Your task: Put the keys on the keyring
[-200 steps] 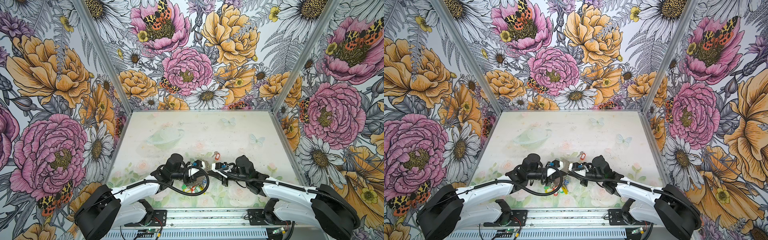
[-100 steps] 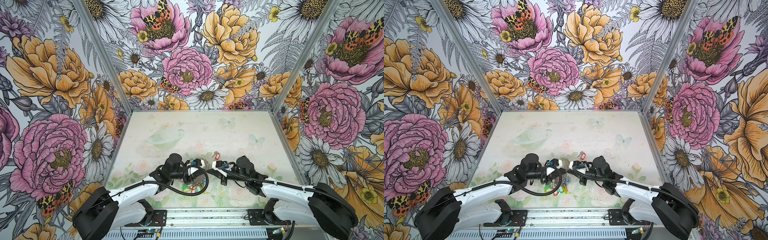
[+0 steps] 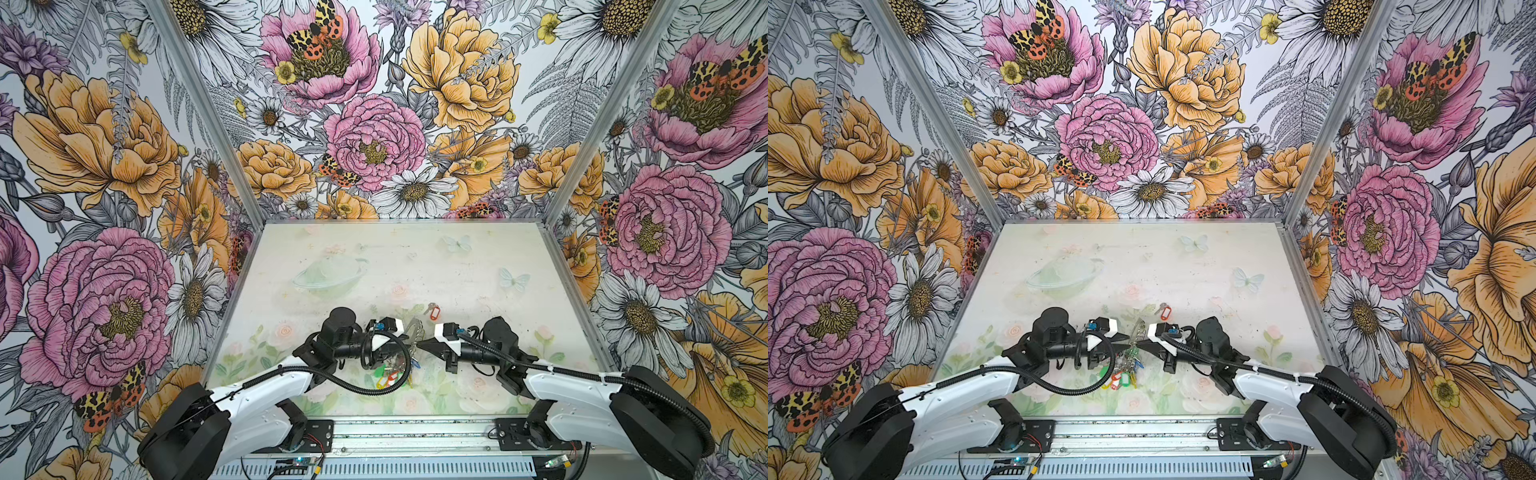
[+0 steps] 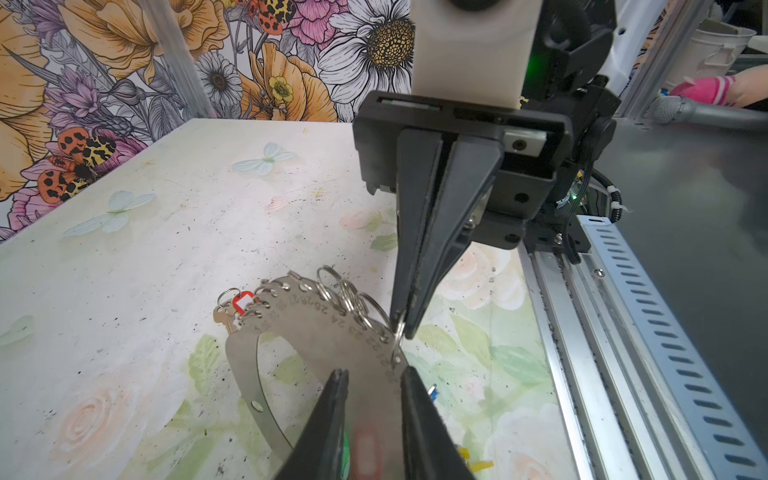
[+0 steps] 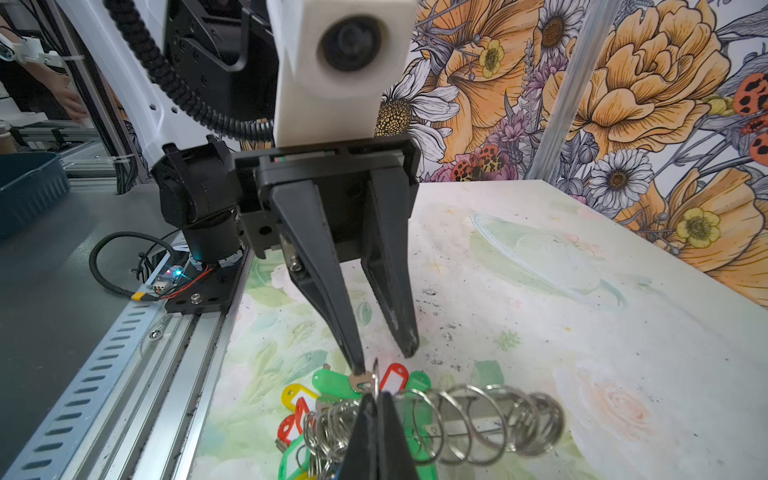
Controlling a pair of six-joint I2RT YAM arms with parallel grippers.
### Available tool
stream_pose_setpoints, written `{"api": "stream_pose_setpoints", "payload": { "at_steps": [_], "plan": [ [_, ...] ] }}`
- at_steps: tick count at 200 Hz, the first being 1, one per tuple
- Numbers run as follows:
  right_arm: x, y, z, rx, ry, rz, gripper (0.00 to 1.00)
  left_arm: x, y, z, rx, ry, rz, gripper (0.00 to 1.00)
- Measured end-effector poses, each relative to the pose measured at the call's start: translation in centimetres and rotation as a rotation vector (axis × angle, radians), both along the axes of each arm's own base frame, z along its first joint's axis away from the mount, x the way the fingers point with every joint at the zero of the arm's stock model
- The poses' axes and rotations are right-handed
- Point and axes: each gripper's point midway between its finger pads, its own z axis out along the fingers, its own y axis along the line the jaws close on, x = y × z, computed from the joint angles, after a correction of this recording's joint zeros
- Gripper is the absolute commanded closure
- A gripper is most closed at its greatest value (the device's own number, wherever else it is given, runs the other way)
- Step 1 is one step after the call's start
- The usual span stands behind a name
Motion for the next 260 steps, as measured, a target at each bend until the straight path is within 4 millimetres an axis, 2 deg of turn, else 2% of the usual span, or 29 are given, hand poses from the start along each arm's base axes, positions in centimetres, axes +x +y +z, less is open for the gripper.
{"api": "stream_pose_setpoints", "payload": {
  "at_steps": [38,99,167,260],
  "plan": [
    [0.2,0.2,-0.8,-0.014,0.034,-0.001,1.00,-0.2,-0.1,-0.1,0.001,0.008,-0.014,0.78],
    [0.1,0.9,-0.7,0.000,0.041,0.023,1.00,-0.2,-0.2,-0.8,0.015,0.027,-0.011,0.82],
    [0.3,1.4,-1.0,-0.013,0.046,0.016,1.00,1.1,0.0,-1.4,0.029,0.067,0.073,0.84],
    [1.0,1.5,-1.4,-0.047,0.029,-0.018,1.00,2.1,0.3,-1.6,0.026,0.115,0.132,0.77]
  ]
}}
